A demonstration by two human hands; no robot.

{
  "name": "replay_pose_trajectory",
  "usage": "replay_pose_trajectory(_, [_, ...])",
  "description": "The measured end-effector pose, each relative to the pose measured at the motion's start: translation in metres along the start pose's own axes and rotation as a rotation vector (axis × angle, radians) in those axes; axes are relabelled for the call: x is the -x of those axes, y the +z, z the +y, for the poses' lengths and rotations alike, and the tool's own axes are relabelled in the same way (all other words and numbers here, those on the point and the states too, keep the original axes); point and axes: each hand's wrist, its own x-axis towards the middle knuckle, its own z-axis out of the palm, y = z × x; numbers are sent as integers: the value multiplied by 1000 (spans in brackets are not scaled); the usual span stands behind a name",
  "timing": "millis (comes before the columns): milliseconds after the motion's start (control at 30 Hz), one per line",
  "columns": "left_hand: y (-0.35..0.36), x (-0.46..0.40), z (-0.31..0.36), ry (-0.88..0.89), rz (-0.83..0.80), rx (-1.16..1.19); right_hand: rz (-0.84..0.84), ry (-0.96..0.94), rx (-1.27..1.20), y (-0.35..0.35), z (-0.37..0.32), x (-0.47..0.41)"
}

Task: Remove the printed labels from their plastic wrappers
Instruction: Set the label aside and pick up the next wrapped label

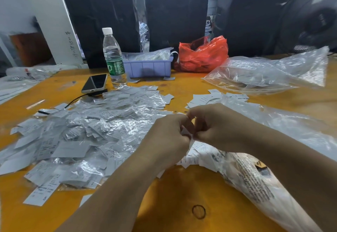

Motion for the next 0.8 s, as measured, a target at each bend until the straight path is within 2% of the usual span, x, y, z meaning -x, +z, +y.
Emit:
replay_pose_trajectory(267, [2,2,5,43,48,-31,-56,50,97,-30,-14,11])
replay_pose_trajectory(433, [4,4,4,52,47,-62,-375,336,266,-48,-14,23])
replay_pose_trajectory(533, [6,4,4,51,33,-84,-484,408,312,-45,-11,29])
replay_pose_trajectory(633, [6,4,2,49,37,-102,-503,399,292,-36,-10,30])
replay_pose_trajectory(800, [7,3,2,40,21,-106,-416,327,329,-29,-7,32])
